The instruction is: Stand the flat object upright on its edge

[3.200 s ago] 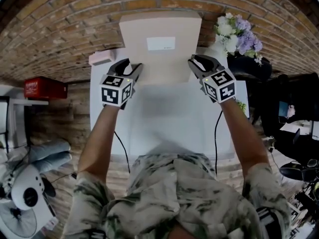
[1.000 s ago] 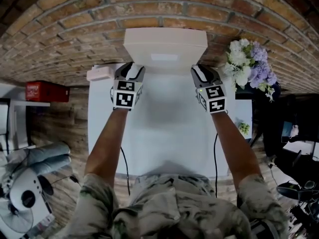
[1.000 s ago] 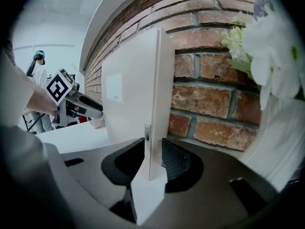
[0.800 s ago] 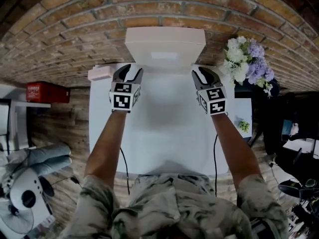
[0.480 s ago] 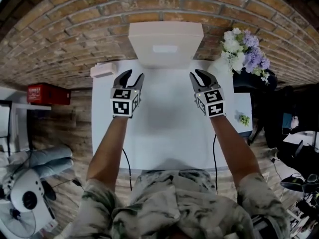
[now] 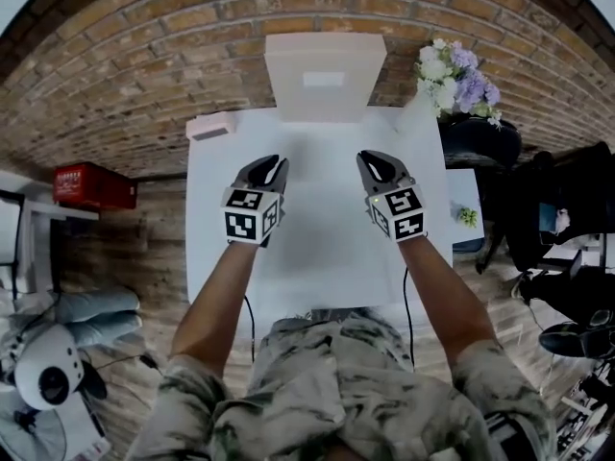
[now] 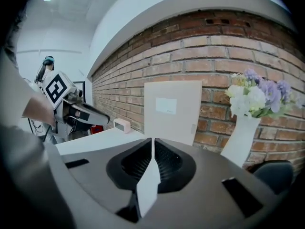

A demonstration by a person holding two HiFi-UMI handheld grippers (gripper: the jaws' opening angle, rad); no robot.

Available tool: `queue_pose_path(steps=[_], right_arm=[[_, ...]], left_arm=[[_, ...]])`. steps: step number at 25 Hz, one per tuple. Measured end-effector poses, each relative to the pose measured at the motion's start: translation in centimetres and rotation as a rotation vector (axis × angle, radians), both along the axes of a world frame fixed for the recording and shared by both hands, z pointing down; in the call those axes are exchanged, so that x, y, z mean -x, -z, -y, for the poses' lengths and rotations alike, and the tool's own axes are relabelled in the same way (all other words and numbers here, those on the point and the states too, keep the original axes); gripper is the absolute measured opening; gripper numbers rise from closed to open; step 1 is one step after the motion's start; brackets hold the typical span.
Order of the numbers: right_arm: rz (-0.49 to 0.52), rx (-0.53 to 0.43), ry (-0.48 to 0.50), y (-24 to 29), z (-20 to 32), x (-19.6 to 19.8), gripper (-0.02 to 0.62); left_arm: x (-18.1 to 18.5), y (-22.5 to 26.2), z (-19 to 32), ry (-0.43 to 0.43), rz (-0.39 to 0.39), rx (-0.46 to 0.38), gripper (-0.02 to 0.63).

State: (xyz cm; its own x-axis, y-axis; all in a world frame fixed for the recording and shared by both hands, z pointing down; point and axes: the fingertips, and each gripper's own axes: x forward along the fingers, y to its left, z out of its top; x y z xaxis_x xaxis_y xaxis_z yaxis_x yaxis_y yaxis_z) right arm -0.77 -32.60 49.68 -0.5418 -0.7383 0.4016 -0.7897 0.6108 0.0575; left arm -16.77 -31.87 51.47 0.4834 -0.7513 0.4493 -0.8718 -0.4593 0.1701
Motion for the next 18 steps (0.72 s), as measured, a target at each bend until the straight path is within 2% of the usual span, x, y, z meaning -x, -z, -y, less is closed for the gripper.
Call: queue_pose_path(steps=[9,18], right_arm=[[0.062,0.078,0.07,1.3,-12.3,2.6,0.021],[0.089,0.147,0.052,0.9,-23.9,1.3,0.021]], left_arm=[[-1.5,1.9,-11.9,-0.129,-0.088,0.047,0.034],[-2.6,3.0,-23.3,-0.246,-0.121,0.097,0.026]])
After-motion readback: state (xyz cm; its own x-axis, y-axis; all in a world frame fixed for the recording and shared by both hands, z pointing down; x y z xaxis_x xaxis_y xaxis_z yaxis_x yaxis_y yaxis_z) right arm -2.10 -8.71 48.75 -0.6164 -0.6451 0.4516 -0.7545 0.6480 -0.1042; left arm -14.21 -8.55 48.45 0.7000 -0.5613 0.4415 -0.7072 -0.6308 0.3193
